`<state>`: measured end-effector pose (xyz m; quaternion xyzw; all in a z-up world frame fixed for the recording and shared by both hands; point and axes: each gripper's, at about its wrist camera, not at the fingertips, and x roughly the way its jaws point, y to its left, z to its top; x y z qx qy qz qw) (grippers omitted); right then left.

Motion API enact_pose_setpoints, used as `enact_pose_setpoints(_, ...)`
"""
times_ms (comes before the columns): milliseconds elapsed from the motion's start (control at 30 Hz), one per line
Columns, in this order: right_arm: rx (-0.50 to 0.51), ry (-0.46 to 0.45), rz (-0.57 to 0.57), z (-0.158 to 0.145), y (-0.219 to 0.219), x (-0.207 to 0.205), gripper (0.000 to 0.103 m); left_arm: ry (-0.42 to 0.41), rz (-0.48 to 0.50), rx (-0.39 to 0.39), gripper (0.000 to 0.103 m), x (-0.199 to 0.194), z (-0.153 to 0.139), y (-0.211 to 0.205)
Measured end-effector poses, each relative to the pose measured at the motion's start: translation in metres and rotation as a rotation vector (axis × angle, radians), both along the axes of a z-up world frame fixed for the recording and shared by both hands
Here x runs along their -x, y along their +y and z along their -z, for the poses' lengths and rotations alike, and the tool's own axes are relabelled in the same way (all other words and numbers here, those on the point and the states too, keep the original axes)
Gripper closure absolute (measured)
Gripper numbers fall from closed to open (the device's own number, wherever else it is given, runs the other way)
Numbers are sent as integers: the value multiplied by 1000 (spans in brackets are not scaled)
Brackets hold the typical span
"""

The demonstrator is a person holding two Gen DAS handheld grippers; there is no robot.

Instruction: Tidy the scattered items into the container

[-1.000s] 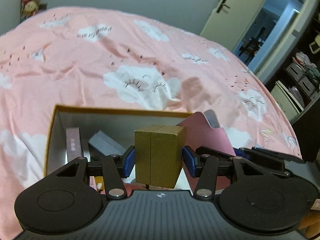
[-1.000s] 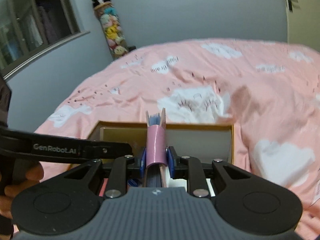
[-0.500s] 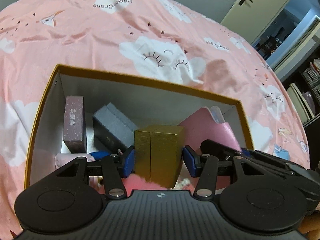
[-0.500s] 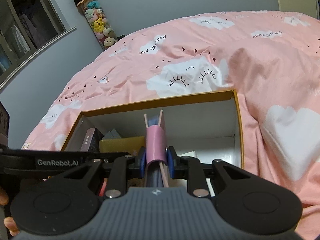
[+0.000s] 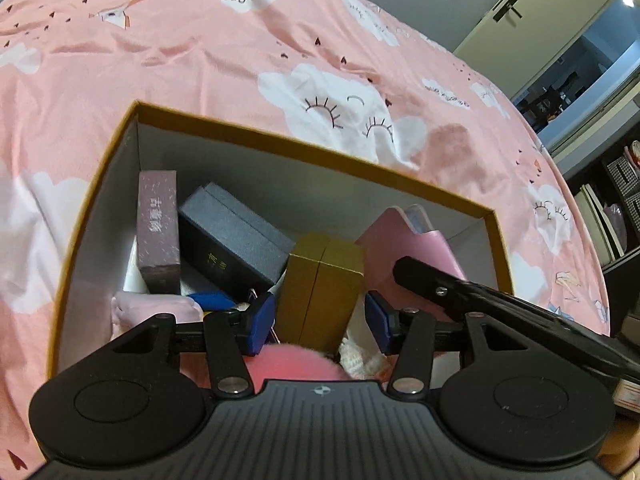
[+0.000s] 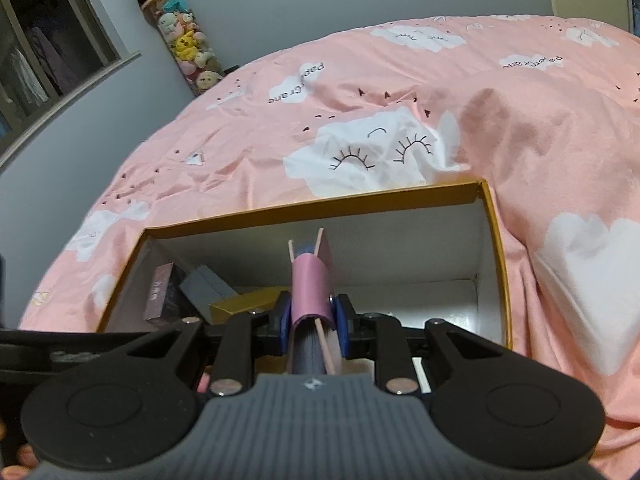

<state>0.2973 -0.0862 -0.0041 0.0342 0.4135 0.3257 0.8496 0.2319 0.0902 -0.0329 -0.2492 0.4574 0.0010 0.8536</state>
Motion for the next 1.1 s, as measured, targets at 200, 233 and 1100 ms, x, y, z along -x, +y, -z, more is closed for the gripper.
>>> enact_pose_setpoints(200, 21, 36, -10, 11, 5, -3, 77, 1, -2, -8, 44, 1, -8, 4)
enact_pose_setpoints(233, 20, 37, -11, 11, 5, -4, 77, 0, -4, -8, 44, 1, -8, 4)
enact_pose_setpoints(1100, 69, -24, -97, 6, 1, 36, 71, -95, -36, -138, 44, 55, -29, -12)
